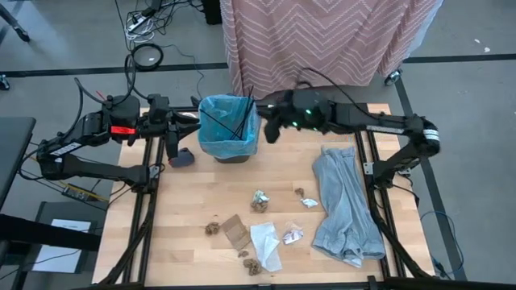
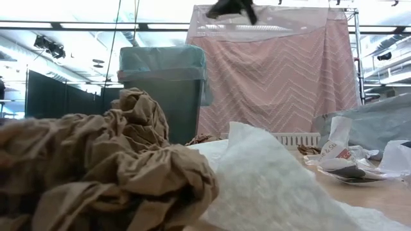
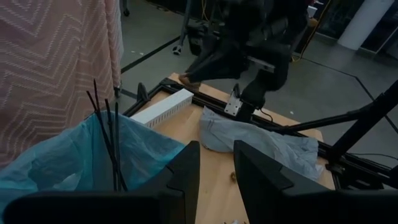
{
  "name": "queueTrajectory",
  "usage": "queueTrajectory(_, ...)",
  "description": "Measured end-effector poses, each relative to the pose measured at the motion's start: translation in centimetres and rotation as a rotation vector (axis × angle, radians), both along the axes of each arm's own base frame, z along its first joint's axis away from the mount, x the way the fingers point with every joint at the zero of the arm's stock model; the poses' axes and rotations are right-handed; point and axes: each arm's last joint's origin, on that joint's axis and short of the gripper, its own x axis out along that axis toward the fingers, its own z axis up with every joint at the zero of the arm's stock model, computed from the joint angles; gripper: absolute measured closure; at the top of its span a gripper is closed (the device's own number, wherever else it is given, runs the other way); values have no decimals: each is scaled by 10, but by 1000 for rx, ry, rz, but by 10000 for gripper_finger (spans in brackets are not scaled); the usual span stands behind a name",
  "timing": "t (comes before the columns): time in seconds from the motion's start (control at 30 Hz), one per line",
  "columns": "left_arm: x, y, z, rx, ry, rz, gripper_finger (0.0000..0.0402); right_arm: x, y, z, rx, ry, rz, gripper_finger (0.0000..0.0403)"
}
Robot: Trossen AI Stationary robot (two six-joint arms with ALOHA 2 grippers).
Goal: Place trash/remove bag and relplace
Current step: Put the brown napkin into the black trash bin, then put the piece of cardboard into the black trash bin
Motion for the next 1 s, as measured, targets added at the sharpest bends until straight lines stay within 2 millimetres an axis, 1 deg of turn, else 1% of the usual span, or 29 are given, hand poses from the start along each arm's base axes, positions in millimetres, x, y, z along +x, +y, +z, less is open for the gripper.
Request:
queueTrajectory(0.1, 0, 0, 0, 1, 1, 5, 296, 25, -13, 8, -33, 25, 32, 403)
queueTrajectory(0.17, 0, 0, 0, 3, 3, 12, 296, 40, -23, 5, -46, 67, 30, 403)
queueTrajectory(0.23, 0, 0, 0, 4, 4, 14, 296, 54, -32, -6, -39, 129, 26, 403)
queueTrajectory(0.33, 0, 0, -1, 4, 8, 16, 296, 71, -42, -29, -24, 214, 71, 400)
queueTrajectory(0.4, 0, 0, -1, 4, 10, 17, 296, 77, -46, -40, -21, 254, 107, 390)
queueTrajectory(0.47, 0, 0, -1, 4, 10, 17, 296, 79, -48, -47, -15, 281, 139, 367)
queueTrajectory(0.57, 0, 0, -1, 4, 12, 17, 296, 80, -47, -49, -46, 307, 166, 312)
queueTrajectory(0.63, 0, 0, -1, 4, 12, 16, 296, 77, -44, -42, -87, 294, 181, 267)
queueTrajectory(0.77, 1, 0, -4, 2, 17, 2, 296, 65, -37, -16, -144, 225, 183, 176)
queueTrajectory(0.83, 3, 0, -8, -13, 31, -31, 296, 55, -33, -4, -146, 204, 165, 142)
queueTrajectory(0.9, 9, -2, -15, -41, 54, -104, 296, 41, -28, 10, -127, 187, 165, 122)
queueTrajectory(1.0, 26, -11, -30, -93, 122, -256, 296, 11, -14, 36, -118, 165, 195, 115)
